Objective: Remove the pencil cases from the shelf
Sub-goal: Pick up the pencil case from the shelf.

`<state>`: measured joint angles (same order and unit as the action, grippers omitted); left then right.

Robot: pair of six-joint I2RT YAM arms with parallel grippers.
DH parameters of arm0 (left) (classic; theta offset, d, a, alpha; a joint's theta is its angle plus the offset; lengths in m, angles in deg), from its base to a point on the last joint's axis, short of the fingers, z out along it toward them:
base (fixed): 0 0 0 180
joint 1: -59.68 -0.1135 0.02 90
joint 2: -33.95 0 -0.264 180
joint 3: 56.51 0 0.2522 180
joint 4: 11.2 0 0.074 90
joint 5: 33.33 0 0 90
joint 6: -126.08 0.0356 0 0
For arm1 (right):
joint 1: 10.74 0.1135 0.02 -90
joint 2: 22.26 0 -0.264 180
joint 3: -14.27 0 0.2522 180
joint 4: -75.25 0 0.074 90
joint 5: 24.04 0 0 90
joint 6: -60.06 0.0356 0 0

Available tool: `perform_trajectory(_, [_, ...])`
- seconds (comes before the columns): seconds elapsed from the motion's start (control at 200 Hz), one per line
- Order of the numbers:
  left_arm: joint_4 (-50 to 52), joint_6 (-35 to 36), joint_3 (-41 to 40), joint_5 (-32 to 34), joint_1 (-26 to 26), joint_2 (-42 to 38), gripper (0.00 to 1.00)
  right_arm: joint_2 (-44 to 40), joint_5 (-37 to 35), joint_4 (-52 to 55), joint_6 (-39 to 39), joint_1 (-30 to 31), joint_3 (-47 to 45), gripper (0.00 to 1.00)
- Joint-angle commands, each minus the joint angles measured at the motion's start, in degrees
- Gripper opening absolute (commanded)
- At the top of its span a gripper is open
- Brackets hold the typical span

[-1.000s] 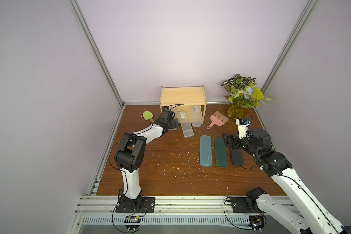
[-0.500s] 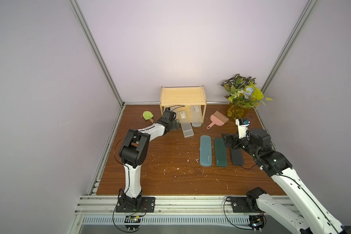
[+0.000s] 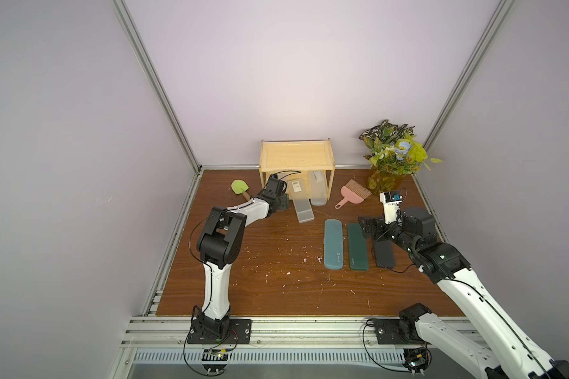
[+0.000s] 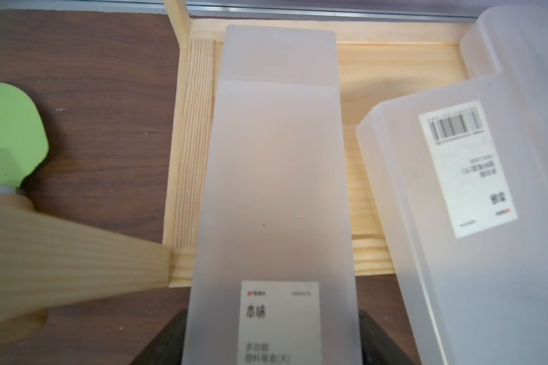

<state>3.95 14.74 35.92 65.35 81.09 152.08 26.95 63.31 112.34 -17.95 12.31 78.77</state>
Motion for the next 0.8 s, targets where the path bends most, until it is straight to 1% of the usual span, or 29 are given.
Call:
perform_trajectory(0.0, [1.15, 0.16, 0.16, -0.13, 0.48, 0.08, 0.7, 0.05, 0.26, -1.86, -0.32, -0.19, 0.38, 0.99])
perform_trajectory(0.035, [1.36, 0.25, 0.17, -0.12, 0.48, 0.05, 0.66, 0.18, 0.33, -1.89, -0.35, -0.2, 0.29, 0.99])
perform_trajectory(0.06, [1.41, 0.34, 0.15, 0.01, 0.48, -0.1, 0.61, 0.17, 0.29, -1.97, -0.31, -0.2, 0.26, 0.99])
perform_trajectory(0.1, [1.42, 0.34, 0.01, -0.07, 0.48, -0.21, 0.55, 0.12, 0.32, -1.97, -0.23, -0.2, 0.21, 0.99])
perform_trajectory(0.145, [1.44, 0.34, -0.25, 0.09, 0.49, -0.48, 0.52, 0.07, 0.46, -2.0, -0.21, -0.2, 0.12, 0.99])
perform_trajectory(0.305, [1.28, 0.26, -2.01, 0.45, 0.55, -2.47, 0.52, -0.34, 0.46, -1.97, -0.3, -0.19, 0.06, 0.99])
perform_trajectory(0.415, [1.1, 0.16, -4.31, 0.87, 0.91, -5.48, 0.53, -0.56, 0.58, -1.99, -0.27, -0.19, 0.06, 0.99])
perform_trajectory(0.57, [0.79, -0.45, -8.98, 0.72, 1.76, -11.43, 0.53, -1.09, 1.24, -2.35, 0.04, -0.16, -0.19, 0.99])
perform_trajectory(0.796, [1.91, -2.54, -16.64, 0.22, 5.04, -20.52, 0.55, -2.52, 2.53, -2.94, 0.8, -0.2, -1.04, 0.99])
